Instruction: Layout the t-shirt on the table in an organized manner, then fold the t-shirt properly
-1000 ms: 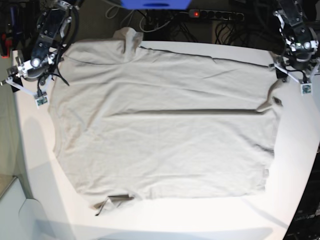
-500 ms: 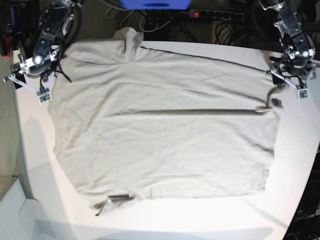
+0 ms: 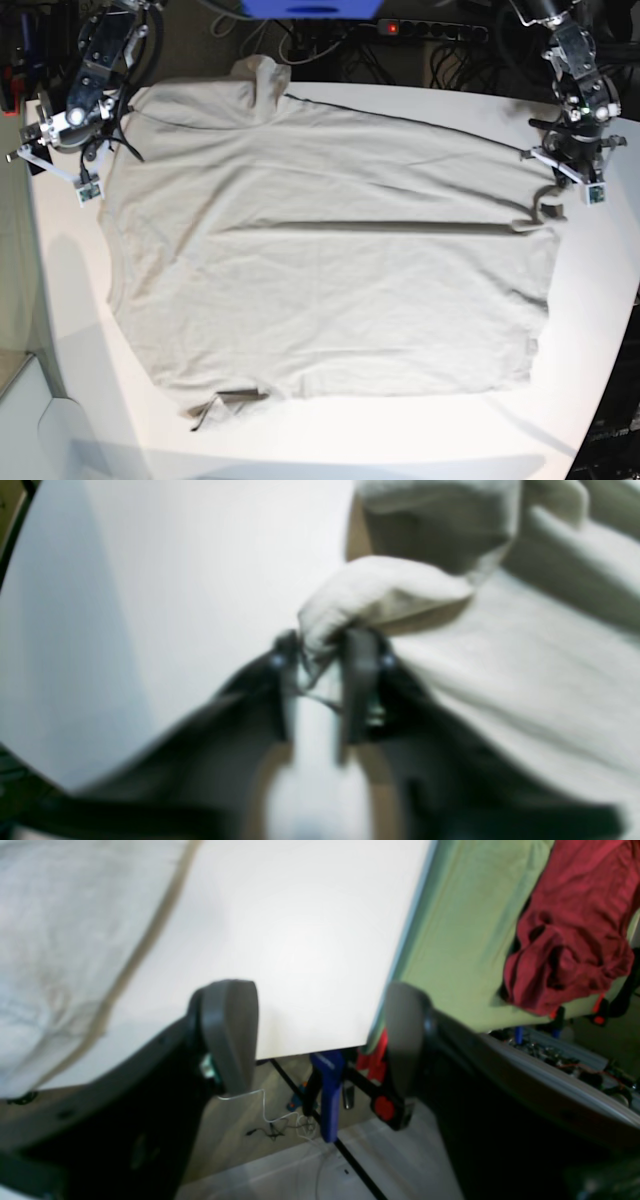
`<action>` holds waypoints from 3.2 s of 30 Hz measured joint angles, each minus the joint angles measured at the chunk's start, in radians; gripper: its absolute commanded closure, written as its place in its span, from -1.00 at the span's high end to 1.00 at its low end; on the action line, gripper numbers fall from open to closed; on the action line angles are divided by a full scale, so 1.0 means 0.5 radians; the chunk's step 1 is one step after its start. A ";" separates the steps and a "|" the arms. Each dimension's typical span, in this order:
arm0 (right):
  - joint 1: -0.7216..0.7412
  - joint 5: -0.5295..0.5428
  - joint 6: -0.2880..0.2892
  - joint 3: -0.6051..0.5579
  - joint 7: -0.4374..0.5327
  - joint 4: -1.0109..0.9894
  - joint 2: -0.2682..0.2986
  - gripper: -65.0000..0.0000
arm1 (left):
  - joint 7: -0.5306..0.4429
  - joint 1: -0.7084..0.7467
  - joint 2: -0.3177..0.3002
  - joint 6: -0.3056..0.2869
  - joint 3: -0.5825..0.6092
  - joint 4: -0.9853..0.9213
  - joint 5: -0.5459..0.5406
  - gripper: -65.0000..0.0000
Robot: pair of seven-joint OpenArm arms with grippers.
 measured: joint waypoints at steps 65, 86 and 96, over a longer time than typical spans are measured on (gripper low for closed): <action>0.025 0.119 0.000 -0.260 -0.217 -0.204 -0.194 0.18 | 0.676 0.314 0.167 -0.008 0.011 0.816 0.100 -0.99; 0.456 0.142 -0.001 -0.044 -0.063 -0.614 -0.005 0.18 | 0.678 0.313 0.173 -0.008 0.018 0.816 0.100 -0.99; 0.578 0.129 -0.002 -0.044 -0.063 -0.786 0.098 0.18 | 0.677 0.313 0.240 -0.008 0.046 0.817 0.092 -0.99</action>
